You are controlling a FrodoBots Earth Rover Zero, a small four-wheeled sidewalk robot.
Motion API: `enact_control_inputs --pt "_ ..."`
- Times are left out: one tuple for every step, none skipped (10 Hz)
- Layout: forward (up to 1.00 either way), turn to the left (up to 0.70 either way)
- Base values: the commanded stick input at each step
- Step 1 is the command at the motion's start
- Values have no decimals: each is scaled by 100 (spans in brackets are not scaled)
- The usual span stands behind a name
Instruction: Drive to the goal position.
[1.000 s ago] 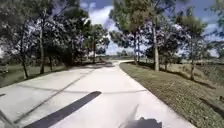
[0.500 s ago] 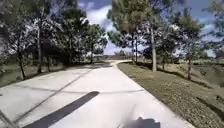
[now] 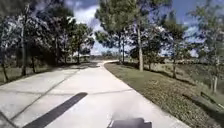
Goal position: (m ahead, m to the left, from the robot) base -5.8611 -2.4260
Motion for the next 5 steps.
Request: enact_control_inputs --pt "0 -85" --pt "0 -85" --pt "0 -85" --pt "0 -85" --pt "0 -85"
